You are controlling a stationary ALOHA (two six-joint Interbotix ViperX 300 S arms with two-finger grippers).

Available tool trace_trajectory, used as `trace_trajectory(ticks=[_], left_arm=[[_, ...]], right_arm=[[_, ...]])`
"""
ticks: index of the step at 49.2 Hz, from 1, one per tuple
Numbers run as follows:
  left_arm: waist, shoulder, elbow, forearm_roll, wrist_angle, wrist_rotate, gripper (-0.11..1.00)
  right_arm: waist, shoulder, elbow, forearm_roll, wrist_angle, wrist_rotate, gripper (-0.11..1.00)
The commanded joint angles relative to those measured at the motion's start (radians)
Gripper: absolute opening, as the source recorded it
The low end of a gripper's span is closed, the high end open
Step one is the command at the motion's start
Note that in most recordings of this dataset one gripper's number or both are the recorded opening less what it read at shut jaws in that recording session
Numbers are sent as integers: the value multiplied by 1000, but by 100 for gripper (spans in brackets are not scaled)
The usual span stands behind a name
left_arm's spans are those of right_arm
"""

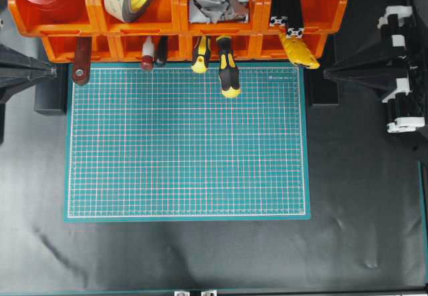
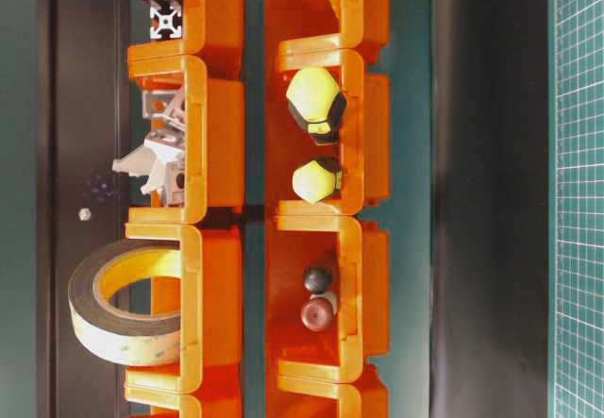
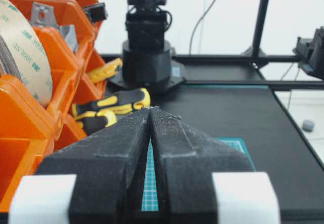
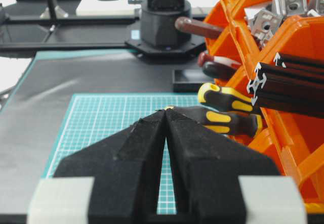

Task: Pick corner brachets from container rack with right arm.
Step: 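Move the right gripper up toward the bin of silver corner brackets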

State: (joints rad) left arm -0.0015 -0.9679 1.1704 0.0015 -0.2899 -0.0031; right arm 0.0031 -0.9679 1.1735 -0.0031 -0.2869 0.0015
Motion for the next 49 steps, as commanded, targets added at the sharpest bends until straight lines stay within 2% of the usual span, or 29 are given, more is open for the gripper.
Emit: trace_trajectory(ticks=[1,4,13,23,30,38,45,49], left_arm=[[2,8,-48,35,46,-20,6],[2,9,-84,34,114,-32,2],[2,11,-218,37,367,-40,0],[5,12,-305,37,529,-37,0],[3,12,-331,37,614,-41,0],[3,14,-353,37,675,-41,0],[3,21,-367,37,695,-41,0],[3,23,-371,37,696,-41,0]], right_arm=[[-9,5,-18,6,-6,8,1],[-9,-3,-43,11,26,15,0],[-11,-18,-176,12,354,81,0],[-54,41,-411,8,696,109,0],[-130,143,-601,-11,894,106,0],[-190,299,-818,-57,1106,83,0],[-199,430,-983,-95,1236,20,0],[-209,503,-1062,-100,1295,-26,0]])
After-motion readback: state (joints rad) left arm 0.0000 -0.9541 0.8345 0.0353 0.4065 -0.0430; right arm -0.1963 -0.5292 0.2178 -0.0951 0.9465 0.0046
